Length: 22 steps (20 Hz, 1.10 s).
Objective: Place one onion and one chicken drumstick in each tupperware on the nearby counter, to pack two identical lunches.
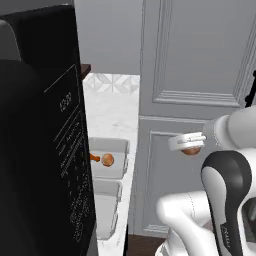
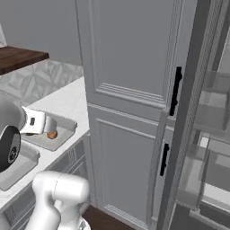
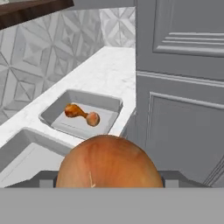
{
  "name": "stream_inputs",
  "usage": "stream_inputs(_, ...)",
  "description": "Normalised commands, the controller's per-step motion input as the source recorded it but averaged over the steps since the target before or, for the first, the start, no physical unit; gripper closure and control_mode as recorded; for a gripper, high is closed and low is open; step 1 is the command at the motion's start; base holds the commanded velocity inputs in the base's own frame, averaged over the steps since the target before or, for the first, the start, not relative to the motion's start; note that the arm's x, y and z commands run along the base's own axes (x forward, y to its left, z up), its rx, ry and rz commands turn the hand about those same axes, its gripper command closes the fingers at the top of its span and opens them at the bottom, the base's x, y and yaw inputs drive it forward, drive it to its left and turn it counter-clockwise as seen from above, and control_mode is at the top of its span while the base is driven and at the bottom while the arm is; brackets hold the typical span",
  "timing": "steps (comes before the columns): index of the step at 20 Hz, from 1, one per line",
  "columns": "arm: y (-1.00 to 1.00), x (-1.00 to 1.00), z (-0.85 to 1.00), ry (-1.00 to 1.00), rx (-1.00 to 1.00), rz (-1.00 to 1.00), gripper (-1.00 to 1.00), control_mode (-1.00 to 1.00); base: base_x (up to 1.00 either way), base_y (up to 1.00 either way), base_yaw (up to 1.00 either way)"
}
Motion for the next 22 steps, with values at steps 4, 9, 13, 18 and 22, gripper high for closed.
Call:
stream_inputs(4, 0.00, 0.00, 0.00, 0.00, 0.00, 0.00, 1.00, 1.00, 0.47, 0.25, 0.64)
stream_inputs(9, 0.00, 0.00, 0.00, 0.00, 0.00, 0.00, 1.00, 1.00, 0.63, 0.14, 0.62)
stream_inputs(13, 0.00, 0.00, 0.00, 0.00, 0.00, 0.00, 1.00, 1.00, 0.53, 0.21, 0.63)
stream_inputs(18, 0.36, 0.22, -0.31, 0.08, -0.01, 0.21, 1.00, -1.00, 0.18, 0.17, 0.23)
stream_inputs(22, 0.82, 0.32, -0.54, 0.15, -0.06, 0.19, 1.00, -1.00, 0.00, 0.00, 0.00)
